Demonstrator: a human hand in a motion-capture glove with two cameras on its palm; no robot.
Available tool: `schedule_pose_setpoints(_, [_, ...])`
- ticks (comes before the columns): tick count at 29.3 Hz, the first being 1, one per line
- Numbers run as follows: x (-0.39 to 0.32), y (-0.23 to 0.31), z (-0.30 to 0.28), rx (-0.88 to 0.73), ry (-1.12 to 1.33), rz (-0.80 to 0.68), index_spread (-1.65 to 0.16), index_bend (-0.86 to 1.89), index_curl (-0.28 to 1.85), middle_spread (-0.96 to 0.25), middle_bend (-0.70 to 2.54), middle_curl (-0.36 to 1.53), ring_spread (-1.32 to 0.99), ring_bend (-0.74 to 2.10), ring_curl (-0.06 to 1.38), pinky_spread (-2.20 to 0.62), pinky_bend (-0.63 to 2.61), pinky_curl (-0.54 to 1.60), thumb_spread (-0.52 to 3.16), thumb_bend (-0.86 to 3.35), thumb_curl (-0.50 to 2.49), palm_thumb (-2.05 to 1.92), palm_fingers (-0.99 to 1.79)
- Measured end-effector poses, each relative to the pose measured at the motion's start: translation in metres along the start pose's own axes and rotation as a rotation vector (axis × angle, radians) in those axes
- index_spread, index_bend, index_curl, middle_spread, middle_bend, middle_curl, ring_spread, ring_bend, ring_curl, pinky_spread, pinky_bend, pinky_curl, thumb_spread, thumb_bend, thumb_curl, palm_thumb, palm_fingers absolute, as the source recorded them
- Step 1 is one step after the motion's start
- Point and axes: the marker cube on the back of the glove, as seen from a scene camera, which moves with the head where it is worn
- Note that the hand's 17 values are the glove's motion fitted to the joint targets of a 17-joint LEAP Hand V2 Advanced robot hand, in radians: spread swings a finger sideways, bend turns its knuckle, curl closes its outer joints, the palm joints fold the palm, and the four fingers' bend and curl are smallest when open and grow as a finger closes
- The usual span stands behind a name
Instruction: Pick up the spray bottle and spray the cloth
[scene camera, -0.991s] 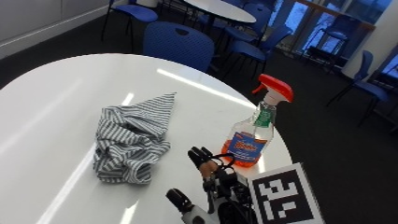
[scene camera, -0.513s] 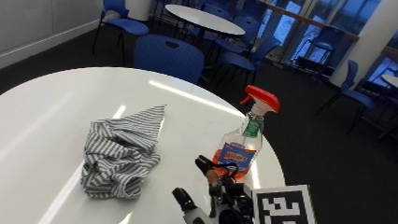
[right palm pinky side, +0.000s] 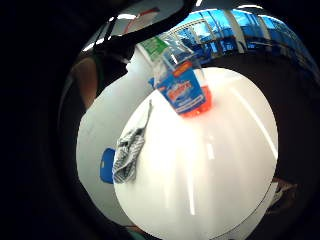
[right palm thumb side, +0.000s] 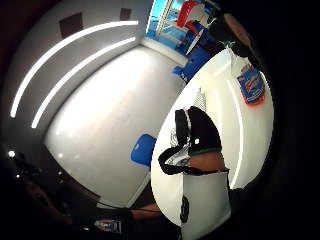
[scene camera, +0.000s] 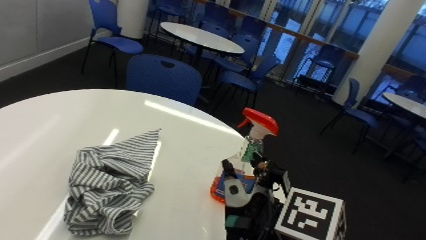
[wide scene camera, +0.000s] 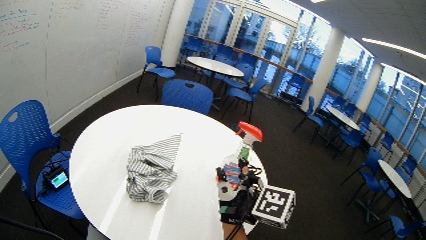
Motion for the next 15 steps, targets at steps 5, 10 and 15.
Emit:
schedule_pose_setpoints(5, [0.008, -0.028, 0.011, 0.047, -0.006, 0.119, -0.34, 0.12, 0.25, -0.04, 0.28, 0.32, -0.03, 0.41, 0.3, 0.18, 0.26, 0.28, 1.13, 0.16, 0.31, 0.7, 0.74])
schedule_pose_setpoints(10, [0.029, -0.039, 0.018, 0.066, 0.026, 0.194, -0.33, 0.13, 0.26, -0.03, 0.26, 0.33, -0.02, 0.39, 0.31, 0.18, 0.26, 0.3, 1.13, 0.13, 0.33, 0.71, 0.69])
schedule_pose_setpoints(15, [0.044, -0.045, 0.031, 0.053, -0.005, 0.272, -0.32, 0.14, 0.26, -0.02, 0.23, 0.33, -0.01, 0.38, 0.31, 0.19, 0.26, 0.3, 1.12, 0.11, 0.35, 0.73, 0.67])
